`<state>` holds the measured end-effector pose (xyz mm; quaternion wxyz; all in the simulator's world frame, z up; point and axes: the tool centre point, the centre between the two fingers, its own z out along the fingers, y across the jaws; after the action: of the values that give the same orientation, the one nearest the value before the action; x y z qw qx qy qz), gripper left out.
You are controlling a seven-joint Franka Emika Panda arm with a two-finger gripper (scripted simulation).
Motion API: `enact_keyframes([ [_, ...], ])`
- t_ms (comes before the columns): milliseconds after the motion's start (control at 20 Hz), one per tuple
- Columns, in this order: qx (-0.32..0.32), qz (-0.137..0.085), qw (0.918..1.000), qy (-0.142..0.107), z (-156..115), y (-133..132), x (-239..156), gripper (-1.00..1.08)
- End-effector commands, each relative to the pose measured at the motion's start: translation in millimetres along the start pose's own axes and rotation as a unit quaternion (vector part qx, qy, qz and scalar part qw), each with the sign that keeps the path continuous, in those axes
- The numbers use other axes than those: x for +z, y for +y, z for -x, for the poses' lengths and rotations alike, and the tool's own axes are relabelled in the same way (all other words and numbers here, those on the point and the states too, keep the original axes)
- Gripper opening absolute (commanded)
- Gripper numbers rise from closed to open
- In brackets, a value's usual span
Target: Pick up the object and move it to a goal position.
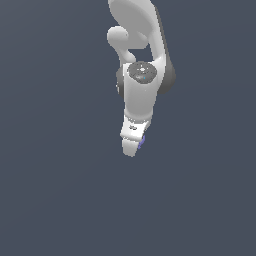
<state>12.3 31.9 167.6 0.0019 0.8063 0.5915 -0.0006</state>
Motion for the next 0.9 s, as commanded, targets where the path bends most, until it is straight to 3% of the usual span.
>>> enact_keyframes([
  [0, 0.000, 0.000, 1.0000, 0.000, 1.8, -12.7, -19.7, -1.00],
  [850, -0.001, -0.001, 1.0000, 0.001, 11.4, -97.0, -160.3, -1.00],
])
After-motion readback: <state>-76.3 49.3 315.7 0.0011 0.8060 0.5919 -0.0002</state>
